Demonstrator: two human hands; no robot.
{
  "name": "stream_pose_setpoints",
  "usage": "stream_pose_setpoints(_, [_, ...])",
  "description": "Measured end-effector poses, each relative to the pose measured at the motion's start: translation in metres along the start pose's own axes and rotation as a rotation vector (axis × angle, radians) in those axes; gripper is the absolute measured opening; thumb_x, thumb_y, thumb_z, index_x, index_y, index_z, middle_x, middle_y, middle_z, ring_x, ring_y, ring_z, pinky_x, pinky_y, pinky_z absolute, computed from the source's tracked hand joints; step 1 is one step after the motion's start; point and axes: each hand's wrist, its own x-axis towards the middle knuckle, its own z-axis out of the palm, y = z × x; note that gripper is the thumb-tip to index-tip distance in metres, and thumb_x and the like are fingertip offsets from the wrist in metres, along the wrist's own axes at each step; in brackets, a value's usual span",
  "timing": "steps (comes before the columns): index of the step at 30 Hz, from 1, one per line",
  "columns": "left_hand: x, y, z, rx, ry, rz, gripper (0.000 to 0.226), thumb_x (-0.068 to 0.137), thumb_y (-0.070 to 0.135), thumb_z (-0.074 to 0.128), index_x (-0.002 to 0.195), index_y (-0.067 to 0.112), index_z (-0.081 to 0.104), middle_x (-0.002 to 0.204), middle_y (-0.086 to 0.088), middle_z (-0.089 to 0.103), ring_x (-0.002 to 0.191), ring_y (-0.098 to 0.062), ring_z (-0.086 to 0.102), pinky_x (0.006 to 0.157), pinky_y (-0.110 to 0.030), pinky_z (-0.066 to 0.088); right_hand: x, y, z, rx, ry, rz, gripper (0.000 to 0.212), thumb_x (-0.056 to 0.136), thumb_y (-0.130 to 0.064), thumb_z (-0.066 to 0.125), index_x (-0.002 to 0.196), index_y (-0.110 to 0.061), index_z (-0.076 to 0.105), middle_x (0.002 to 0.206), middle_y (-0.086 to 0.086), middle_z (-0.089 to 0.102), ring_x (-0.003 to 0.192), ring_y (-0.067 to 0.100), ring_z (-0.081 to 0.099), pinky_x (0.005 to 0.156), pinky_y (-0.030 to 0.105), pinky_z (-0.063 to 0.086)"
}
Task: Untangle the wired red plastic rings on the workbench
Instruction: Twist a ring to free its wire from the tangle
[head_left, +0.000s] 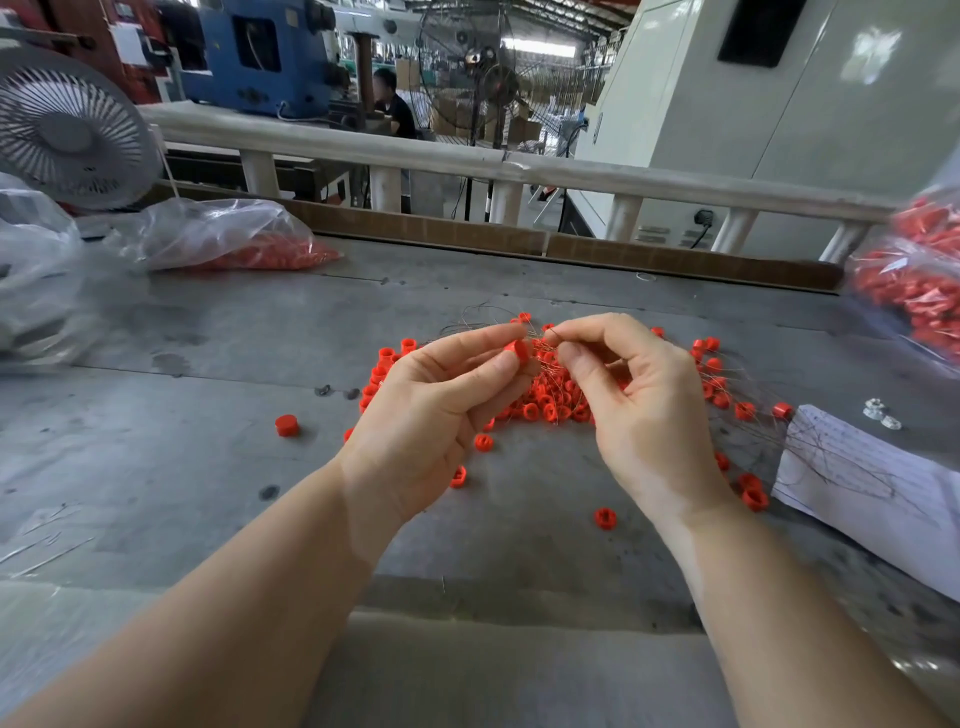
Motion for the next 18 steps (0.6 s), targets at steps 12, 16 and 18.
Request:
stream_pose_setpoints(12, [0.0016,0.0023,-0.002,-0.133,-0.032,-0.027,0.023,0.067,0.0,0.059,0.076,0.012,0.077,0.081,-0.007,0.073,0.077,-0.012,0.071,0.064,-0.017,0.055,-0.0005,-0.0049,-0.0001,0.002,-0.042,-0.051,0.016,0.088,0.0,0.061,0.094,-0.01,0.071,0.088,0.002,0.069,0.085,0.005,0.061,0.075,0.008,0.04])
stream_pose_setpoints(16, [0.0014,0.0021,-0.0034,-0.12,-0.054,-0.021,0.023,0.068,0.0,0.06,0.076,0.015,0.077,0.082,-0.005,0.073,0.078,-0.012,0.071,0.063,-0.018,0.055,-0.0005,-0.0059,-0.0009,0.042,-0.027,-0.018,0.011,0.086,-0.001,0.064,0.09,-0.01,0.07,0.084,-0.001,0.069,0.081,0.003,0.061,0.071,0.007,0.041])
stream_pose_setpoints(18, [0.0016,0.0022,-0.0042,-0.092,-0.066,-0.017,0.024,0.069,0.002,0.061,0.078,0.017,0.077,0.08,-0.003,0.072,0.076,-0.011,0.071,0.062,-0.017,0.055,-0.0003,-0.0059,-0.0006,0.037,-0.017,-0.011,0.011,0.085,-0.002,0.064,0.089,-0.01,0.07,0.083,-0.002,0.068,0.08,0.003,0.061,0.07,0.008,0.041])
